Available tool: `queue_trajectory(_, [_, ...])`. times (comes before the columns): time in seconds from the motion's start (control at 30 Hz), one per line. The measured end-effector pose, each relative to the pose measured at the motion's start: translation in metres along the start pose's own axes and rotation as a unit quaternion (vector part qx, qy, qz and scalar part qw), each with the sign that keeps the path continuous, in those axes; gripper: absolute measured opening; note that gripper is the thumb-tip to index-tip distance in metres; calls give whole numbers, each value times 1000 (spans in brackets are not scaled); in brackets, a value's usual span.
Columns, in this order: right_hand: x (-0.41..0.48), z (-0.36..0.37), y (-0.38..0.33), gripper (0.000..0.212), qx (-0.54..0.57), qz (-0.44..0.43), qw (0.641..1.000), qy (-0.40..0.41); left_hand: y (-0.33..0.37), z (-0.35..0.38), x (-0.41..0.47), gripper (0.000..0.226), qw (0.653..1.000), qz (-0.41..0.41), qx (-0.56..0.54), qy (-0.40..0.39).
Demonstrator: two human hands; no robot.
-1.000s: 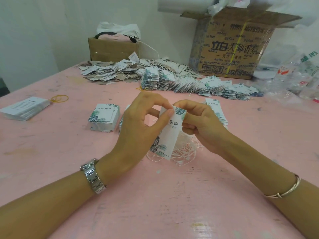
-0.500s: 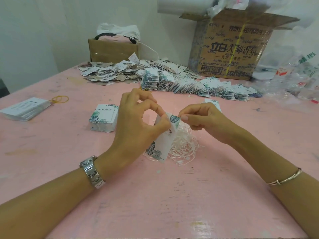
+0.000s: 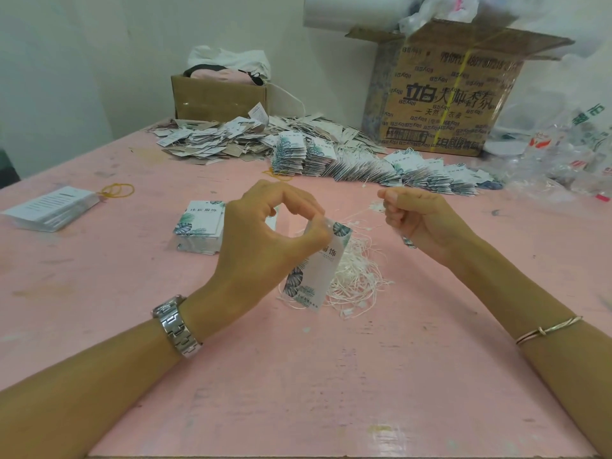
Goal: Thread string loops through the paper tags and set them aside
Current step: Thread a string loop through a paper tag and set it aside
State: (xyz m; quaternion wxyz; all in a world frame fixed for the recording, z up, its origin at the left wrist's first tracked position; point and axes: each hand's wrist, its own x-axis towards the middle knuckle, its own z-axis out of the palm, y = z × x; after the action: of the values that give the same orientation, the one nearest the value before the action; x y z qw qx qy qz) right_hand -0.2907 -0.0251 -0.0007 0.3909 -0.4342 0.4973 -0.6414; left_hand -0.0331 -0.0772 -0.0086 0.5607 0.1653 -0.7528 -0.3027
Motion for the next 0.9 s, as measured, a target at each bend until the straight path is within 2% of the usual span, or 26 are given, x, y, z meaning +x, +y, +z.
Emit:
queue_trajectory(0.13, [-3,4,-2,25,14,-3,999,-29,-1,2,-2,12,999,-20,-40,-20])
queue_trajectory(0.23, [-6,11,-8,29,25,-7,997,-79,-2,3,0,3,997,-29,-67,-27])
queue_trajectory(0.4, [-13,22,-14,33,19,-12,989,-149,-4,5,2,5,991,-58,-115,-41])
queue_trajectory(0.63, [-23,39,-18,25,-20,-39,989,-140,-6,5,4,13,988,-85,-123,-39])
queue_trajectory(0.73, [-27,45,-21,15,-38,-59,991,-116,-5,4,3,17,988,-90,-126,-25])
queue_trajectory(0.9, [-33,53,-23,10,-89,-90,987,-95,-3,5,2,6,989,-93,-107,-34])
